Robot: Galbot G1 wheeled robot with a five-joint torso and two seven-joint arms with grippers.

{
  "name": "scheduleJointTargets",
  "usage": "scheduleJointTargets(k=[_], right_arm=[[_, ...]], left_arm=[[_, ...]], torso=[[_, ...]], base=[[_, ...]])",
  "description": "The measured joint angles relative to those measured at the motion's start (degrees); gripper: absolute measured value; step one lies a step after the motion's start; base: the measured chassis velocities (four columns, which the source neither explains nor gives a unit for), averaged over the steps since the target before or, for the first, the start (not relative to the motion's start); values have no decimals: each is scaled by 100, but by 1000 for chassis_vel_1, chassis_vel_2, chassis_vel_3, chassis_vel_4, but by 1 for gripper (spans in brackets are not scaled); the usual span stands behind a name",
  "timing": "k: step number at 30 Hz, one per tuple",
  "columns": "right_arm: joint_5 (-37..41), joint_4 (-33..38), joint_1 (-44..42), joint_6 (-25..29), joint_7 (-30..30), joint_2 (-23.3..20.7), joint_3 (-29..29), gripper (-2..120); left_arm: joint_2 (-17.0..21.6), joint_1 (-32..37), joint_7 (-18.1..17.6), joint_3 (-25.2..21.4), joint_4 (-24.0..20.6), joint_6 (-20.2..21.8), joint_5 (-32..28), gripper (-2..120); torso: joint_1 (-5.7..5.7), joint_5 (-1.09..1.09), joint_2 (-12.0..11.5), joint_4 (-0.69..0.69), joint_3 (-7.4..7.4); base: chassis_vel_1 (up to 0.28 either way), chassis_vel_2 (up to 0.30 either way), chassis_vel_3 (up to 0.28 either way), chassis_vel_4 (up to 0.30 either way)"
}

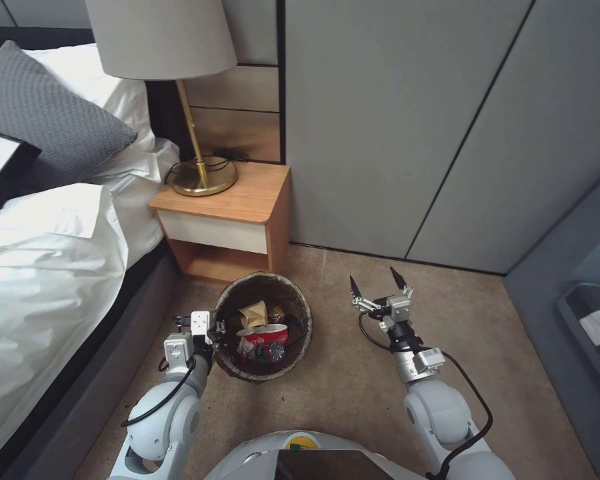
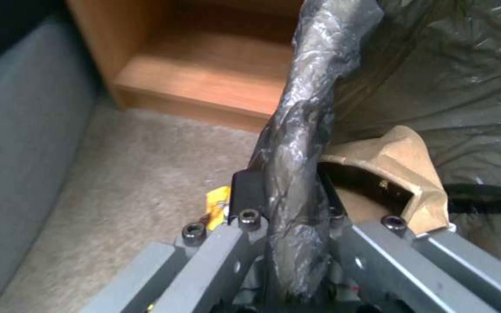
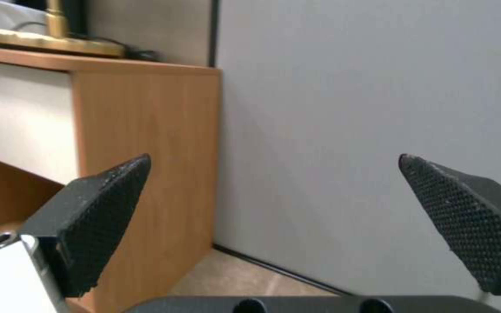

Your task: Pick up the trash bin, then pick up the garbage from the floor and place it into the trash bin.

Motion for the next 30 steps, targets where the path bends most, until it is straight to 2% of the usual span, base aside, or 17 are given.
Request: scheduleJointTargets(k=[30], right_arm=[[-11, -119, 89, -42, -69, 6, -87, 100]], left_arm=[[-32, 1, -16, 19, 33, 11, -3, 0]], torso=[[0, 0, 0, 0, 0]], base=[[113, 115, 114, 111]])
